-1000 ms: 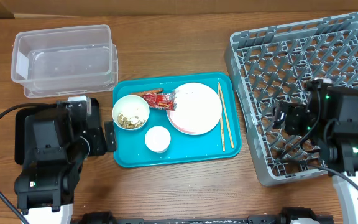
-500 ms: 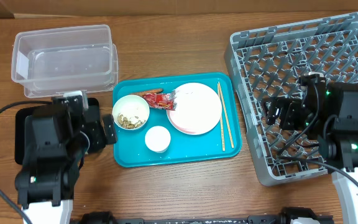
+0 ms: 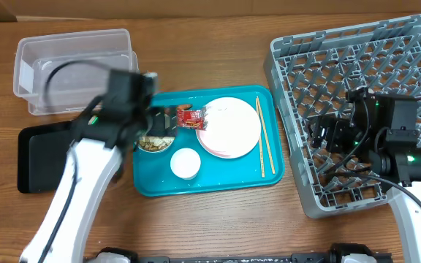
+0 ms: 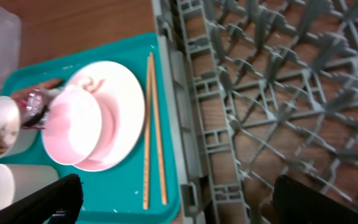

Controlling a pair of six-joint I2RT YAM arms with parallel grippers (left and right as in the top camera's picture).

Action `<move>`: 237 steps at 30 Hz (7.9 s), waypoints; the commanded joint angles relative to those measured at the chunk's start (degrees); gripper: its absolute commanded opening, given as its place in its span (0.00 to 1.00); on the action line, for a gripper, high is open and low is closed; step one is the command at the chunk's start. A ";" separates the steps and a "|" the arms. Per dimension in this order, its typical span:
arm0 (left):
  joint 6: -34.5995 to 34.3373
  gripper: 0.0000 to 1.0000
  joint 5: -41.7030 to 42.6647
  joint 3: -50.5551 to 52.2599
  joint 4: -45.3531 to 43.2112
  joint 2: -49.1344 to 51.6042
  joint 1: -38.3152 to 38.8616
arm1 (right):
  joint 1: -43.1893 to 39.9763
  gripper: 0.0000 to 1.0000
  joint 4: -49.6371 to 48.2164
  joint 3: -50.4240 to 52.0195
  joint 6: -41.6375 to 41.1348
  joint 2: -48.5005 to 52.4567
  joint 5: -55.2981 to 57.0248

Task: Sort waste into correct bins and load items into the dishwasher

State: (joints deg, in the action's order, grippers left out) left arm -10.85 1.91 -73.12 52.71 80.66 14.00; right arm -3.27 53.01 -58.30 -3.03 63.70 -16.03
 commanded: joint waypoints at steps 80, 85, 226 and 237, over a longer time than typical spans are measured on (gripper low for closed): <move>-0.96 0.35 -10.25 -39.01 3.76 34.95 -20.94 | 0.15 1.00 0.44 -1.57 -0.42 -0.13 5.09; -0.96 0.55 -2.12 -39.74 3.82 32.65 -18.95 | 0.13 1.00 0.09 -1.57 -0.42 -0.13 5.11; -20.83 0.85 -6.51 -1.11 22.43 -0.83 -15.87 | 33.16 0.59 -10.97 -13.16 -6.27 36.35 16.02; -20.83 0.85 -6.54 -1.11 22.34 -0.83 -15.85 | 33.16 0.30 -14.40 -13.14 -6.25 42.64 15.98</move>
State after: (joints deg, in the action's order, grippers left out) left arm -31.22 -5.06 -74.61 75.18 80.62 -1.87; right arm 29.76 39.27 -70.28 -8.86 105.54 -0.75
